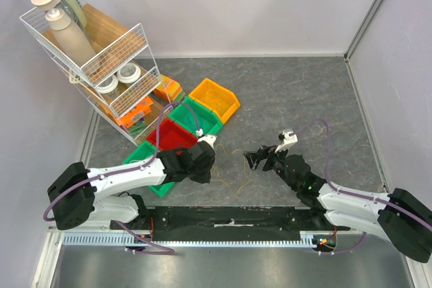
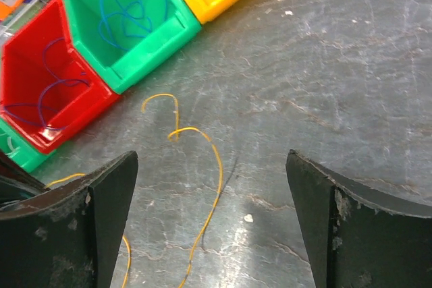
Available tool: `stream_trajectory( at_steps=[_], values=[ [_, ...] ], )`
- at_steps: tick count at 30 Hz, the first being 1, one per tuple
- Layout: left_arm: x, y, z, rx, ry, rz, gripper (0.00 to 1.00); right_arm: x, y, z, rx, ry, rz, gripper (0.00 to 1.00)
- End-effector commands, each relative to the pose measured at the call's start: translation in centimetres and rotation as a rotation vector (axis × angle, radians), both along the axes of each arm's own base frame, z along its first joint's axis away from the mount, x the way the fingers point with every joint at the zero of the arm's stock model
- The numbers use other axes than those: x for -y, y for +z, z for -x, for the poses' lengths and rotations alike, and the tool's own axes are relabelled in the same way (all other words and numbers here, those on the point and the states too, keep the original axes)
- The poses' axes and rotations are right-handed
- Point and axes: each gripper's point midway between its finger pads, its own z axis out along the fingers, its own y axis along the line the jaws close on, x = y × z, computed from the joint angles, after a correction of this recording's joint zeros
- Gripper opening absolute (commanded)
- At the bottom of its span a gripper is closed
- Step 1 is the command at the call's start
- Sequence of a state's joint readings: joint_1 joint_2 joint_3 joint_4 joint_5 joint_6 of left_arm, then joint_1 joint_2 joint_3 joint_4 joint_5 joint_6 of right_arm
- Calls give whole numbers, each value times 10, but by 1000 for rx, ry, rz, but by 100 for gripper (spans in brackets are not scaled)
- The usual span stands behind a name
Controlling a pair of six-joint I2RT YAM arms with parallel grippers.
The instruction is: Untangle the cables
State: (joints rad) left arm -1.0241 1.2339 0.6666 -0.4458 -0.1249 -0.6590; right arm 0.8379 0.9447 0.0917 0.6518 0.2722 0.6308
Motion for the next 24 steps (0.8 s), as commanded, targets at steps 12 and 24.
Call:
stream_trajectory(
  at_steps=[12,24],
  values=[
    [32,32,-15,77,-24,114,2,-49,-52,-34,-221,65,237,72],
    [39,43,-21,107,-35,134,2,-74,-61,-25,-257,207,233,47]
  ],
)
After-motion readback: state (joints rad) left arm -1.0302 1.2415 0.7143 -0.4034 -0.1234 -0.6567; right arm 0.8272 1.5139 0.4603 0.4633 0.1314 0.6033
